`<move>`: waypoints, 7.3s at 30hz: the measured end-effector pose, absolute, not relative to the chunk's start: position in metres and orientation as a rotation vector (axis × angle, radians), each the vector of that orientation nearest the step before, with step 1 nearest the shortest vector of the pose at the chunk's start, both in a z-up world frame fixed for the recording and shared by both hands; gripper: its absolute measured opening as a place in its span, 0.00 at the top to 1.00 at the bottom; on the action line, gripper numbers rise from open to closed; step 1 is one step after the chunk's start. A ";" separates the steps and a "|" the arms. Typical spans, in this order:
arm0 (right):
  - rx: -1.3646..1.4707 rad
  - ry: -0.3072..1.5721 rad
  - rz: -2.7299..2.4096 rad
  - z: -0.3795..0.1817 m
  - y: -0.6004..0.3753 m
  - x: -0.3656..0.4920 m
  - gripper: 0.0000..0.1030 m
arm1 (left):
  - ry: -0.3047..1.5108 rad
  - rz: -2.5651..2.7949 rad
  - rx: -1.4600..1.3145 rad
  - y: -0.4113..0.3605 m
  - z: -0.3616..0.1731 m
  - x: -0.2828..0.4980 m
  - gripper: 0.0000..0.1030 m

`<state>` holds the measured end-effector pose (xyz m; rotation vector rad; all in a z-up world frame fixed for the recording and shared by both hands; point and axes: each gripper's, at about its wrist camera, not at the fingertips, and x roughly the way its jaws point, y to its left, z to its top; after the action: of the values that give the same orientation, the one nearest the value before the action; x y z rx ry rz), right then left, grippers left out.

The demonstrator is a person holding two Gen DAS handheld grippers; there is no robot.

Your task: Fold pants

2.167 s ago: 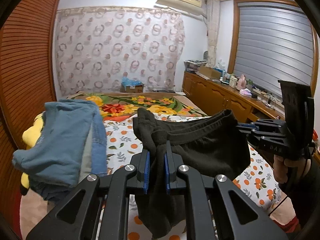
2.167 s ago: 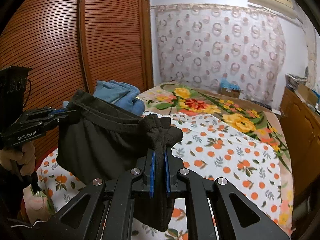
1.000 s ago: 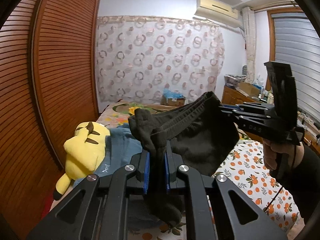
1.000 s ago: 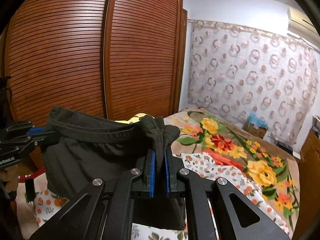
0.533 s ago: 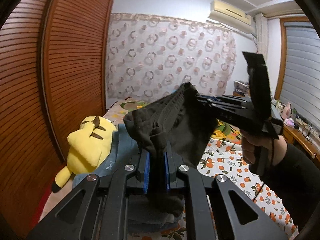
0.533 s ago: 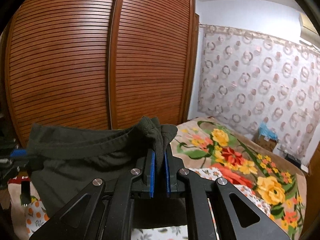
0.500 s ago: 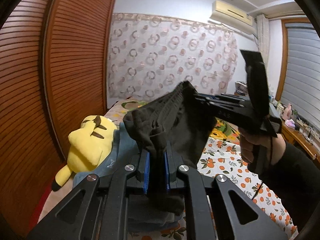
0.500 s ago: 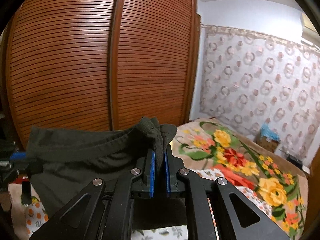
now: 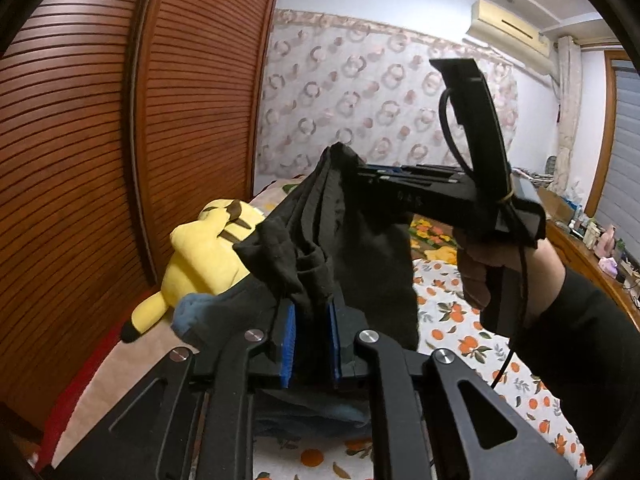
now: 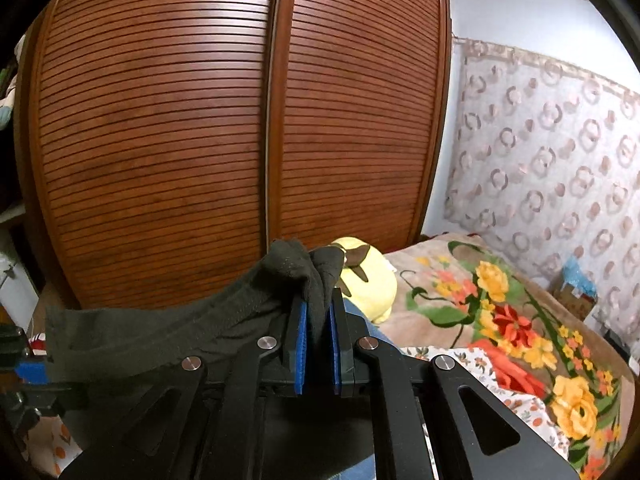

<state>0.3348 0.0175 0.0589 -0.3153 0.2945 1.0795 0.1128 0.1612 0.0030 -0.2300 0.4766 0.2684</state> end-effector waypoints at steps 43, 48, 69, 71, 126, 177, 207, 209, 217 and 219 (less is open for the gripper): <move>-0.192 0.441 0.963 0.061 -0.068 0.287 0.65 | 0.594 0.196 -0.109 0.151 -0.014 0.108 0.41; -0.172 0.426 0.938 0.064 -0.086 0.259 0.65 | 0.562 0.158 -0.100 0.140 -0.008 0.096 0.21; -0.111 0.431 0.740 0.052 -0.152 0.156 0.57 | 0.536 0.066 -0.034 0.084 -0.005 0.075 0.16; -0.104 0.427 0.706 0.054 -0.158 0.145 0.55 | 0.530 0.055 -0.037 0.079 -0.003 0.073 0.16; 0.012 0.307 0.327 0.083 -0.201 0.011 0.13 | 0.419 -0.093 0.015 -0.025 0.059 0.053 0.16; 0.028 0.264 0.297 0.074 -0.204 0.005 0.11 | 0.384 -0.076 0.005 -0.013 0.068 0.041 0.16; 0.032 0.265 0.303 0.073 -0.203 0.005 0.11 | 0.387 -0.075 0.003 -0.008 0.069 0.043 0.16; 0.033 0.264 0.303 0.073 -0.204 0.005 0.11 | 0.387 -0.076 0.003 -0.008 0.069 0.043 0.16; 0.032 0.265 0.302 0.072 -0.203 0.005 0.11 | 0.387 -0.076 0.003 -0.007 0.070 0.043 0.16; 0.032 0.264 0.303 0.072 -0.203 0.005 0.11 | 0.387 -0.076 0.002 -0.008 0.070 0.043 0.16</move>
<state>0.0051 -0.2035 0.0720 0.0324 0.2645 0.3029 0.0434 -0.0082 0.0696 0.0017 0.3870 -0.0755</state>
